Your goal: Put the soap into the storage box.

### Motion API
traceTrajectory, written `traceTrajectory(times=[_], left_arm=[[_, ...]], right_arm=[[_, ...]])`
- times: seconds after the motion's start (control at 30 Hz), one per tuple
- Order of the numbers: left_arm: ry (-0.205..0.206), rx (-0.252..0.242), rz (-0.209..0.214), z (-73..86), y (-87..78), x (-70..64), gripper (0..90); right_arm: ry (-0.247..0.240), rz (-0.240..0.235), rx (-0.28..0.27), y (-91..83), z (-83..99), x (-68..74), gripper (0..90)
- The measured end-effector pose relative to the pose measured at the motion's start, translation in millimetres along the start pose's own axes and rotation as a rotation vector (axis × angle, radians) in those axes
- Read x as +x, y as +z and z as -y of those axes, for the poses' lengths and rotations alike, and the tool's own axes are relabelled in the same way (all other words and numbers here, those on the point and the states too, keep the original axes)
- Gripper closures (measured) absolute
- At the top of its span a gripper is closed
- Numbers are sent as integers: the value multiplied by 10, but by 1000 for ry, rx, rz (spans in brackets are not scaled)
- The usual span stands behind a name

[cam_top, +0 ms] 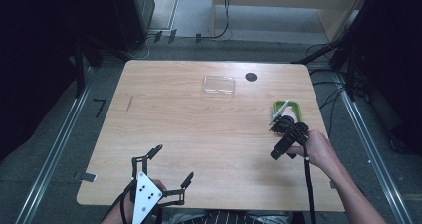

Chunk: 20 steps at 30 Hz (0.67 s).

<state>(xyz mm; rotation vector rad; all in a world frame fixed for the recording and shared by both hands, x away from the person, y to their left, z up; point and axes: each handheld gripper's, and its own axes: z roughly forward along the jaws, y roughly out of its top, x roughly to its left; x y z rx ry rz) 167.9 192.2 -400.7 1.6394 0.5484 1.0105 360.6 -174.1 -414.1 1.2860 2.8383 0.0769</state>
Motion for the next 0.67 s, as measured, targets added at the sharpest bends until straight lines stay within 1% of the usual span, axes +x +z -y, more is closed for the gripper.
traceTrajectory(times=[0.17,0.23,0.27,0.5,0.57,0.63,0.67], left_arm=[[1,0,0,0,-1,1,11],[1,0,0,0,-2,0,11],[1,-1,0,-1,0,-1,11],[-1,-2,0,0,-2,4,11],[-3,-2,0,1,-1,4,11],[-6,-4,-2,2,2,5,11],[-4,-4,-2,3,5,7,11]], right_arm=[[-17,-4,15,65,65,95,50],[-25,-4,13,79,76,106,53],[-33,-10,22,120,108,157,55],[-53,-18,29,217,173,247,67],[-63,-10,18,250,201,266,74],[-64,-14,22,258,223,272,78],[-61,-15,10,265,243,270,83]])
